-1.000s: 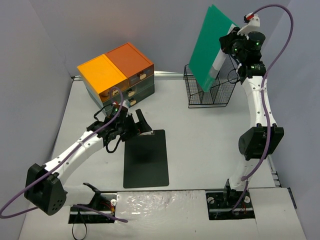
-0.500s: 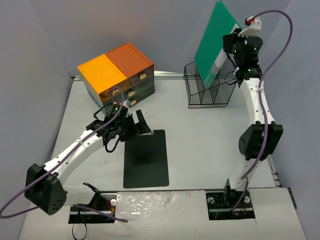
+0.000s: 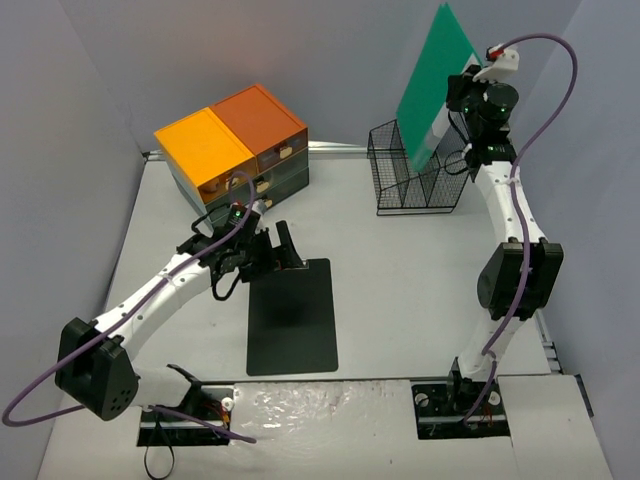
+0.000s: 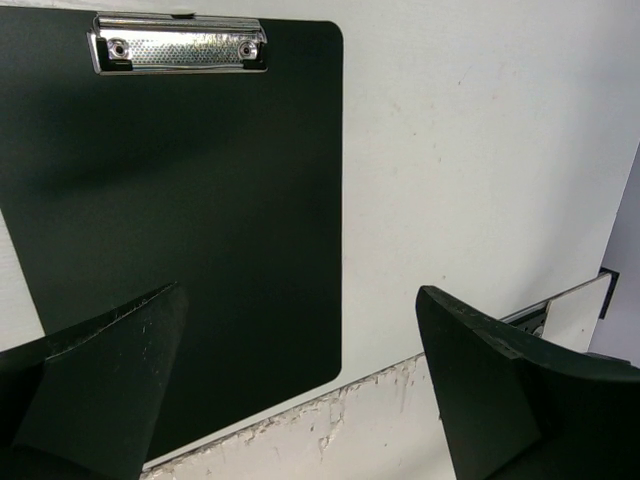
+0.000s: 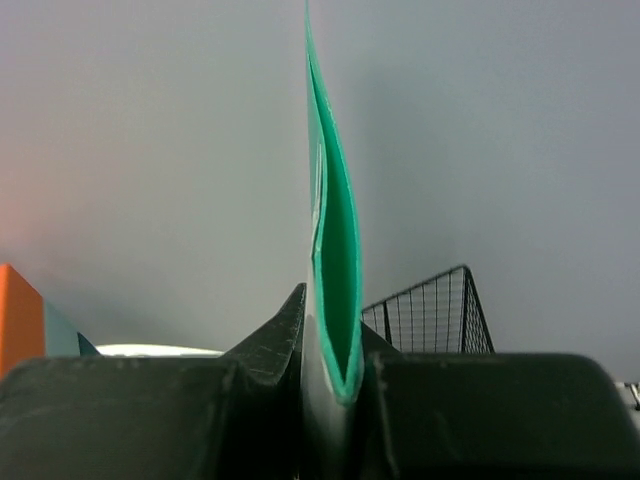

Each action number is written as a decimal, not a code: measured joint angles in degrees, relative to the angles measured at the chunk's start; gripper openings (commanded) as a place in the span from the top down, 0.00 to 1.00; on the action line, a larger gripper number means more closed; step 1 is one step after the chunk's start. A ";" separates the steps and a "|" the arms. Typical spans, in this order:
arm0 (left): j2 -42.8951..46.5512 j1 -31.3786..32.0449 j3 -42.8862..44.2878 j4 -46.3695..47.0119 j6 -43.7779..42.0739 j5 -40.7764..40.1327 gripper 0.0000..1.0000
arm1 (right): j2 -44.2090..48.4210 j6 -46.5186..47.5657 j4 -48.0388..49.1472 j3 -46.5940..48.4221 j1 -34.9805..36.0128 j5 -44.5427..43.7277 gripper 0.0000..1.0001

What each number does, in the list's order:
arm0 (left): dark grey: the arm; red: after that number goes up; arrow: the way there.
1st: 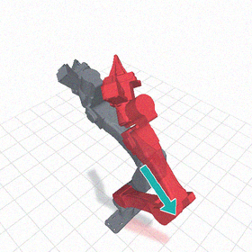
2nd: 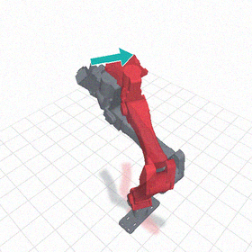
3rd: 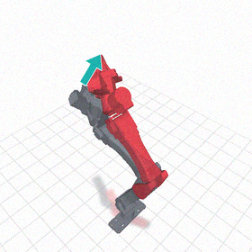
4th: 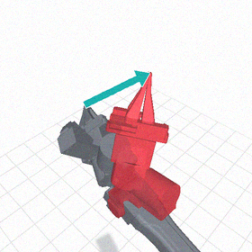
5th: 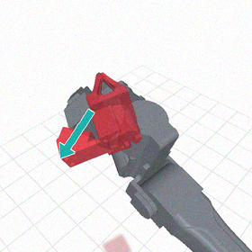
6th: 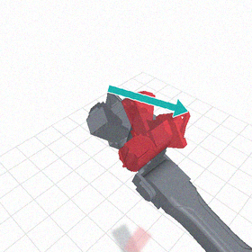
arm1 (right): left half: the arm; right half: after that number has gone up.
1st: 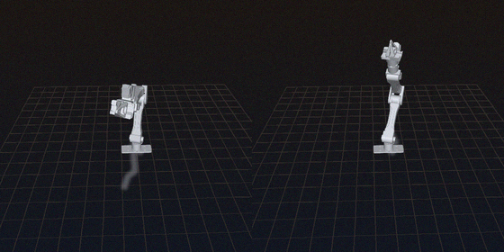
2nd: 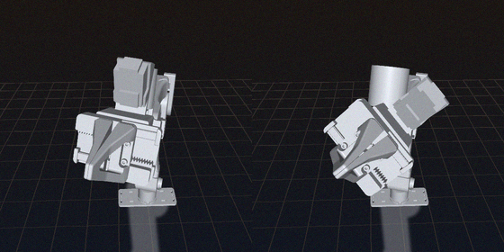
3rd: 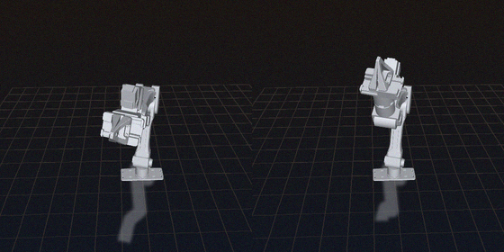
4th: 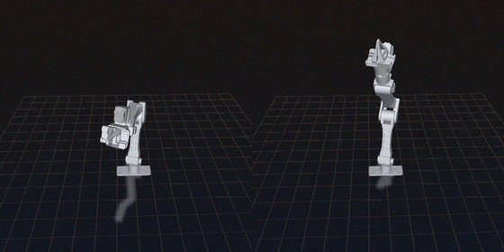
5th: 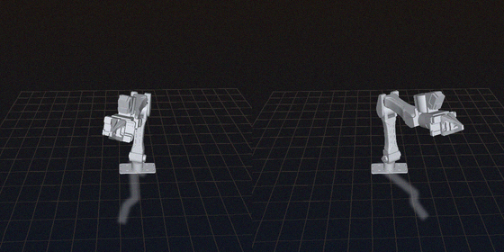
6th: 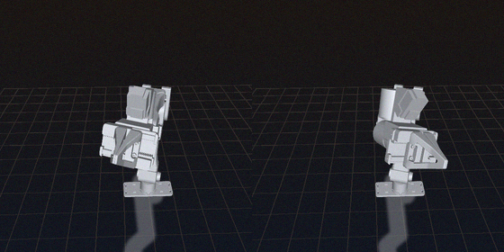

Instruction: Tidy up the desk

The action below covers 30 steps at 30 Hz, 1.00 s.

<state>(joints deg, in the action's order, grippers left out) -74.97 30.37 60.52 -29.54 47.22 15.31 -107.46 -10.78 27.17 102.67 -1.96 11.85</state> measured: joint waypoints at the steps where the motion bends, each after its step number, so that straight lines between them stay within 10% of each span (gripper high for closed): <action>1: -0.24 0.00 0.20 -0.15 -0.17 0.11 0.03 | 0.00 0.19 0.41 -1.47 -0.09 -0.09 1.00; 14: -3.54 0.00 2.26 -0.74 -1.58 1.21 0.03 | 2.56 0.56 6.05 -18.49 -1.35 -2.53 1.00; 21: -4.01 0.00 2.59 -0.47 -1.63 1.41 0.03 | 5.31 0.19 4.42 -17.97 -1.37 -2.55 0.18; 30: -3.94 0.02 2.56 0.91 -1.41 1.41 0.03 | 9.25 0.20 -1.03 -12.93 -1.31 -2.81 0.10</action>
<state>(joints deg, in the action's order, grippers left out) -78.90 30.39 63.08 -28.63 45.80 16.72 -98.21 -10.58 26.14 89.74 -3.27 9.05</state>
